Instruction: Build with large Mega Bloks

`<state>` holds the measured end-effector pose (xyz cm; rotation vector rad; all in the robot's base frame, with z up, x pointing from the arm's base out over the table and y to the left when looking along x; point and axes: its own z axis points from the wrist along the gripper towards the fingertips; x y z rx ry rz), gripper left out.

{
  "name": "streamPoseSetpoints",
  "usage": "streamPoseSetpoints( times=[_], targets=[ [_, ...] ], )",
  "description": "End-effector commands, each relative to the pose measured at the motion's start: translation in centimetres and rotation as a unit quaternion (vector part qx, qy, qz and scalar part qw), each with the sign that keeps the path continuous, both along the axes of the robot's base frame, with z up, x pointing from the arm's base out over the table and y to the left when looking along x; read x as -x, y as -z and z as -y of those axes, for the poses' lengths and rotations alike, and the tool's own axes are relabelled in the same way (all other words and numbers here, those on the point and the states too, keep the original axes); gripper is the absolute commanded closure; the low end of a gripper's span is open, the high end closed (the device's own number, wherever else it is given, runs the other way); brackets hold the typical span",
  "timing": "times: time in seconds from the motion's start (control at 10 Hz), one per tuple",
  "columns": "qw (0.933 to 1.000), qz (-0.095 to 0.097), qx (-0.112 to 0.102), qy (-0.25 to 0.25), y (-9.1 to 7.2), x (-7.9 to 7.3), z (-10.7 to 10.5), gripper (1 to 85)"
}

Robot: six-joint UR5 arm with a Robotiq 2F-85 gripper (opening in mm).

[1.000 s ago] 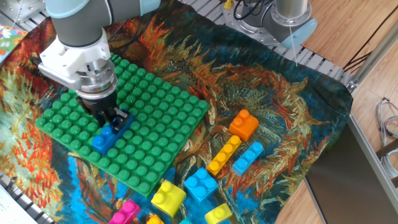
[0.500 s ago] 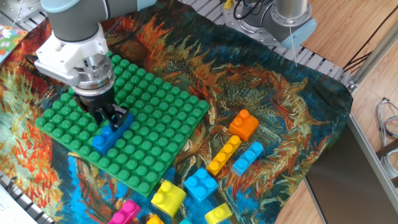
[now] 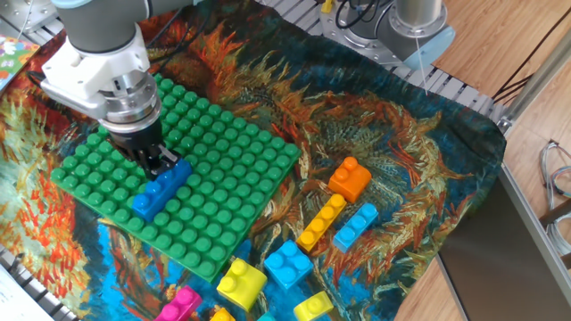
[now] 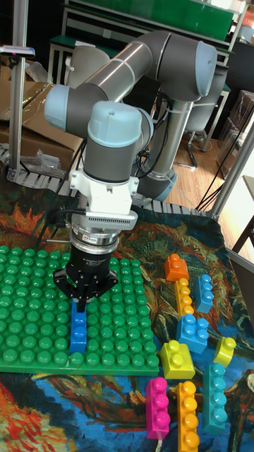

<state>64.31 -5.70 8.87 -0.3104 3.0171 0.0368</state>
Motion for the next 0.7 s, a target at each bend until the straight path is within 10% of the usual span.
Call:
streamPoseSetpoints(
  times=[0.0,0.6],
  targets=[
    [0.9998,0.002,-0.015,0.010,0.3,-0.7,-0.8,84.3],
    [0.9999,0.005,-0.014,-0.001,1.8,-1.4,-0.7,84.3]
  ],
)
